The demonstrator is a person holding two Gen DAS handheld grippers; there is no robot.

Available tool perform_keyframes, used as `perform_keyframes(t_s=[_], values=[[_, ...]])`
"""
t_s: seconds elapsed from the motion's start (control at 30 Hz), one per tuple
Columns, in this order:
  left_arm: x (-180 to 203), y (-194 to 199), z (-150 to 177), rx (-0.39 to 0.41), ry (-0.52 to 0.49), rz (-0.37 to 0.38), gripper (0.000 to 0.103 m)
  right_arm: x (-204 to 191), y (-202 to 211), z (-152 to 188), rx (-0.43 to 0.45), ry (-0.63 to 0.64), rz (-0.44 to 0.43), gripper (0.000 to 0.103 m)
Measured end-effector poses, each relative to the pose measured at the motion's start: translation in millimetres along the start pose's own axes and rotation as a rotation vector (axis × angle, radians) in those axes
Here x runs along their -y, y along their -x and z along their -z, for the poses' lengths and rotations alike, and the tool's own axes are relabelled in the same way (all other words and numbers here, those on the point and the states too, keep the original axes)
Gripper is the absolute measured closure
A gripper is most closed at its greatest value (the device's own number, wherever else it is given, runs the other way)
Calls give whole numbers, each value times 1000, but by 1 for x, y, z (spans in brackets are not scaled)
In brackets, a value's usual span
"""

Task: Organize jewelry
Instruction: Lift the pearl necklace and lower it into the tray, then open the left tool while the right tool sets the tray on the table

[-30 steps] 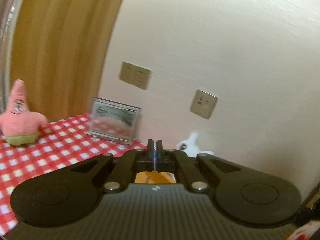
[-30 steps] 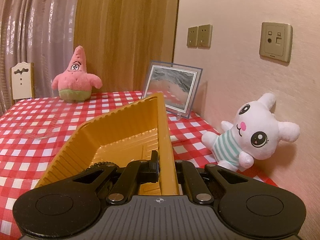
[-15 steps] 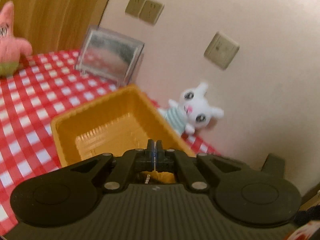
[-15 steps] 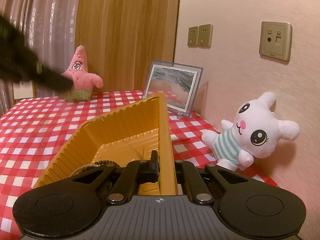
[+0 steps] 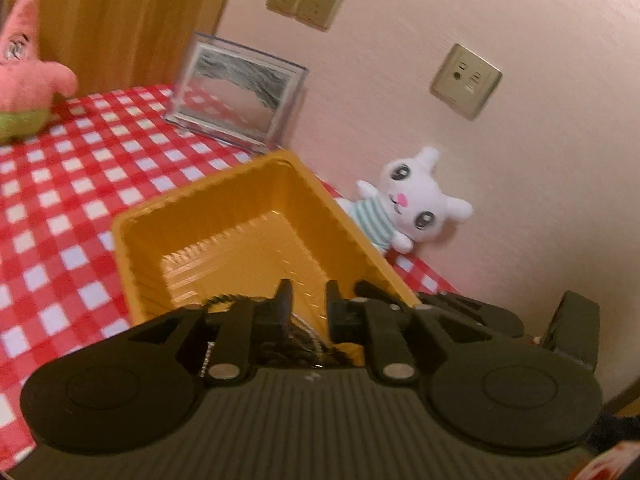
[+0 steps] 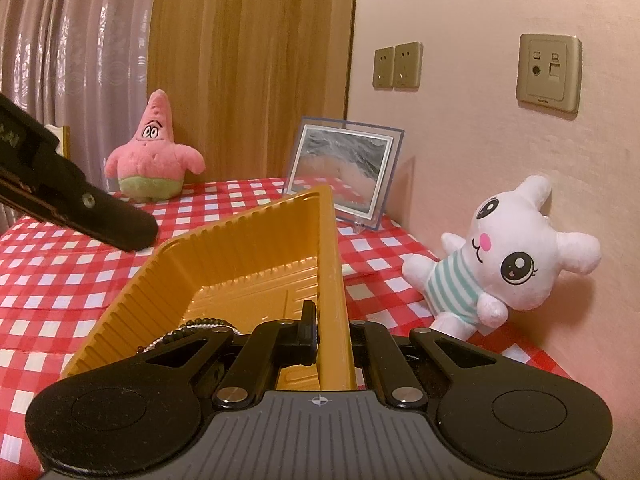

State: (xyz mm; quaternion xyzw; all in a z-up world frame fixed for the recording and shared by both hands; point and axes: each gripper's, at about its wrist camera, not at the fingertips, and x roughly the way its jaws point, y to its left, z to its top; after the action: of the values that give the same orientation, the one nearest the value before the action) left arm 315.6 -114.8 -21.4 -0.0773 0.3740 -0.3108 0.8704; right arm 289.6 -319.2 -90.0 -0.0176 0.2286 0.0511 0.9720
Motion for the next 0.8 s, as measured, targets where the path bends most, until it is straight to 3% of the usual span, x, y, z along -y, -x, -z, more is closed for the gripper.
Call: perform_keyframes(t_s=[0.13, 0.23, 0.5, 0.63, 0.67, 0.7, 0.73, 0.8], values=[[-7, 15, 1, 26, -3, -91, 75, 6, -4, 3, -14, -30, 0, 99], [-14, 20, 7, 30, -8, -166, 74, 14, -7, 8, -34, -76, 0, 99], [-26, 26, 28, 9, 59, -265, 74, 43, -17, 23, -92, -253, -33, 99], [-21, 32, 39, 9, 59, -312, 66, 54, -19, 26, -128, -306, -64, 98], [-20, 34, 41, 11, 59, -327, 65, 56, -19, 28, -135, -312, -76, 94], [-18, 35, 43, 13, 58, -341, 65, 59, -18, 29, -140, -322, -86, 75], [-16, 37, 45, 15, 58, -357, 64, 61, -18, 30, -142, -337, -92, 45], [-12, 42, 50, 18, 57, -384, 62, 67, -8, 31, -77, -368, -65, 25]])
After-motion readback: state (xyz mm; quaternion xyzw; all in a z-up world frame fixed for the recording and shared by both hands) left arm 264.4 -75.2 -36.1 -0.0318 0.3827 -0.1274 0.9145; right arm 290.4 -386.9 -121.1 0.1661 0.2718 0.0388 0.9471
